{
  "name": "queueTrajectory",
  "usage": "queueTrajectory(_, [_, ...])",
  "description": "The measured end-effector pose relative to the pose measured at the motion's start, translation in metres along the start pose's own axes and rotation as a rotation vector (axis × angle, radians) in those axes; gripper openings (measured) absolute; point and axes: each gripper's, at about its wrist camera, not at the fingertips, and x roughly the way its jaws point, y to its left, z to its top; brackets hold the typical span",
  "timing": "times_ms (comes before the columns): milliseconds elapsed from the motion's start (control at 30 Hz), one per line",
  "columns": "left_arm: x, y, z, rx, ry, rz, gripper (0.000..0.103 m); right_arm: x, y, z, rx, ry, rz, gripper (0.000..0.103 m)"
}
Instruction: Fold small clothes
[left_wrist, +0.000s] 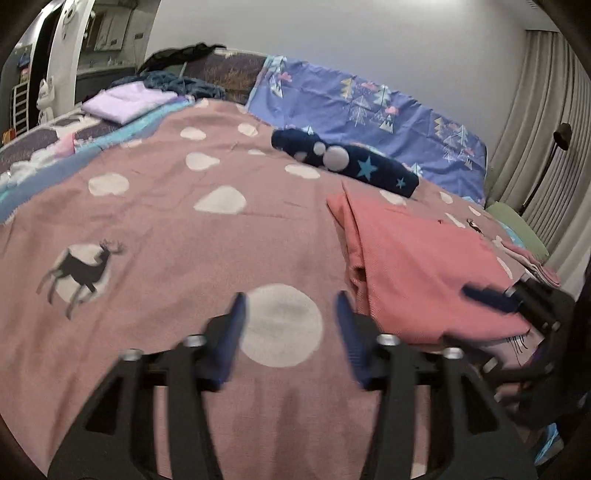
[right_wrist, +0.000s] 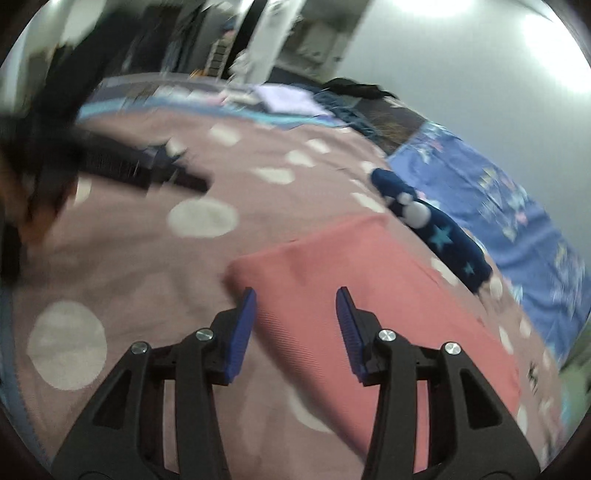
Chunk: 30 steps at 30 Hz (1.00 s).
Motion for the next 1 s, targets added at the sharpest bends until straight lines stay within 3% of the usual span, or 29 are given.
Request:
queueTrajectory(200, [-0.005,0.022,0.010,-0.021,-0.044,-0.019,0.058,0.034,0.022,-0.003,-0.101,0.121,-0.053,0.049])
queueTrajectory(400, [0.004,0.030,0.013,-0.055,-0.059,-0.053,0.058,0.060,0.042,0.007,-0.198,0.130,-0.256,0.049])
queueTrajectory(500, [0.010,0.030,0.015,-0.060,-0.058,-0.062,0.058,0.071,0.052,0.011,-0.246,0.115,-0.331,0.039])
queueTrajectory(700, [0.024,0.021,0.028,0.000,-0.029,-0.093,0.058,0.071,0.061,0.009,-0.309,0.096,-0.348,0.019])
queueTrajectory(800, [0.050,0.012,0.052,0.020,0.031,-0.211,0.062,0.068,0.059,0.010,-0.301,0.096,-0.338,0.017])
queueTrajectory(867, [0.087,0.005,0.072,0.009,0.117,-0.288,0.064,0.065,0.056,0.011,-0.281,0.098,-0.321,0.017])
queueTrajectory(900, [0.099,0.002,0.077,0.000,0.141,-0.306,0.064,0.063,0.056,0.012,-0.277,0.098,-0.314,0.018])
queueTrajectory(933, [0.121,-0.004,0.084,-0.015,0.190,-0.360,0.064,0.062,0.057,0.012,-0.277,0.098,-0.310,0.025])
queueTrajectory(1000, [0.159,-0.016,0.093,-0.044,0.272,-0.461,0.064,0.059,0.058,0.011,-0.277,0.097,-0.304,0.027])
